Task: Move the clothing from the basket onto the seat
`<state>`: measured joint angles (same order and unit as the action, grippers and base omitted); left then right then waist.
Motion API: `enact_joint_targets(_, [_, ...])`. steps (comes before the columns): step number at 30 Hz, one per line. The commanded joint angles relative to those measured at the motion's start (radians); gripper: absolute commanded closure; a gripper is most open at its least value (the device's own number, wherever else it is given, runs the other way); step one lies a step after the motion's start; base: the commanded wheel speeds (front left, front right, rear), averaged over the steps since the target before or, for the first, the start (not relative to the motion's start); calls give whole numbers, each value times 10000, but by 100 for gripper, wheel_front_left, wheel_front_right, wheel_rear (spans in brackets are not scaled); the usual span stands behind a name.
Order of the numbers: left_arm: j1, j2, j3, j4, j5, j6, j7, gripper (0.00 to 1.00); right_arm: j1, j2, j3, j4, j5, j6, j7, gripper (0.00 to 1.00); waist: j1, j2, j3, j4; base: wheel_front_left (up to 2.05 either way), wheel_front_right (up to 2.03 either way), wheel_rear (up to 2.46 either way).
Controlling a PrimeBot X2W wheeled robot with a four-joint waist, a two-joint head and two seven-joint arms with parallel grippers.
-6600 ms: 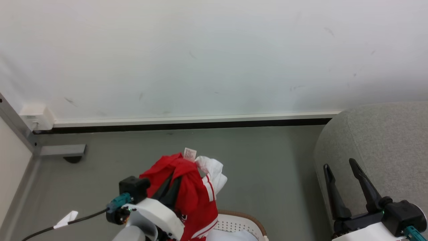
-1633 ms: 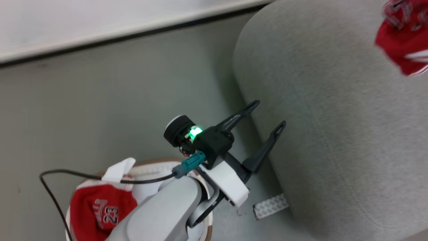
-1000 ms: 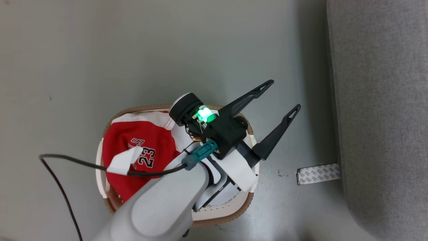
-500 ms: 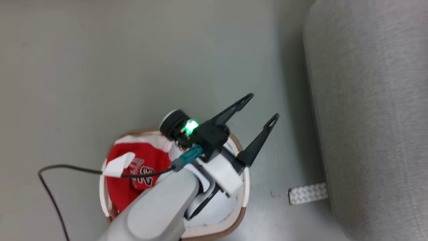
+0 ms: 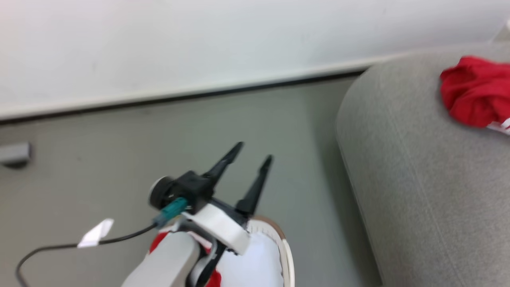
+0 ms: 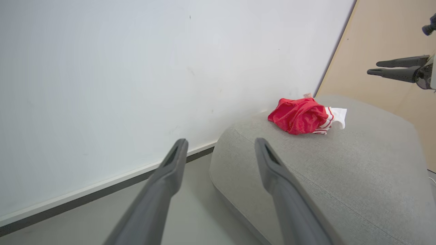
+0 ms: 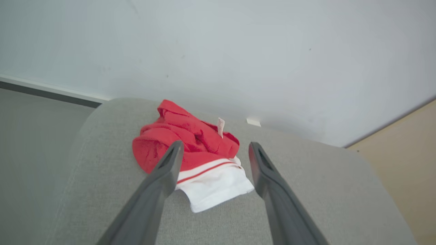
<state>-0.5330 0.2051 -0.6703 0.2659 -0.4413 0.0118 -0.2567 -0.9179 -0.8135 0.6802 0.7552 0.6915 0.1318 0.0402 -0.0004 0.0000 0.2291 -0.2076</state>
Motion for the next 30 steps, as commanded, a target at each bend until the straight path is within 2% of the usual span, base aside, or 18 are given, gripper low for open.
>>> enact_joint_targets(1, [335,168,200,-113,-131,128,-53,0,275,-87,6,-387,194,-22,-263,0,4,0,-1116,187,0,0,0])
enact_joint_targets(9, [1502,761,1680,-799,-591,884,-77,0,1297,565,-633,-2426,839,-22,-1775,0,4,0,-2032,483,0,0,0])
enact_joint_targets(16, [2558,1081,2826,-1281,-290,1376,-76,0,3330,1438,-1972,-3260,-138,-22,-2665,0,4,0,-2185,885,0,0,0])
enact_joint_targets(21, [3414,830,3550,-1342,-56,1546,-78,0,5315,2947,-3465,-4172,-1031,-22,-2993,0,4,0,-2154,1044,0,0,0])
enact_joint_targets(23, [3711,881,3680,-1244,441,1647,-78,0,6106,3661,-4036,-4596,-1351,-22,-3050,0,4,0,-2152,1081,0,0,0])
enact_joint_targets(25, [3927,607,3919,-1280,629,1622,-78,0,6745,4314,-4663,-5081,-1964,-22,-3052,0,4,0,-2106,1135,0,0,0])
enact_joint_targets(26, [3927,607,3919,-1280,629,1622,-78,0,6745,4314,-4663,-5081,-1964,-22,-3052,0,4,0,-2106,1135,0,0,0])
enact_joint_targets(30, [4347,216,4539,-1395,1213,1502,-79,0,7909,5586,-5566,-6024,-3085,-23,-3052,0,4,0,-2095,1147,0,0,0])
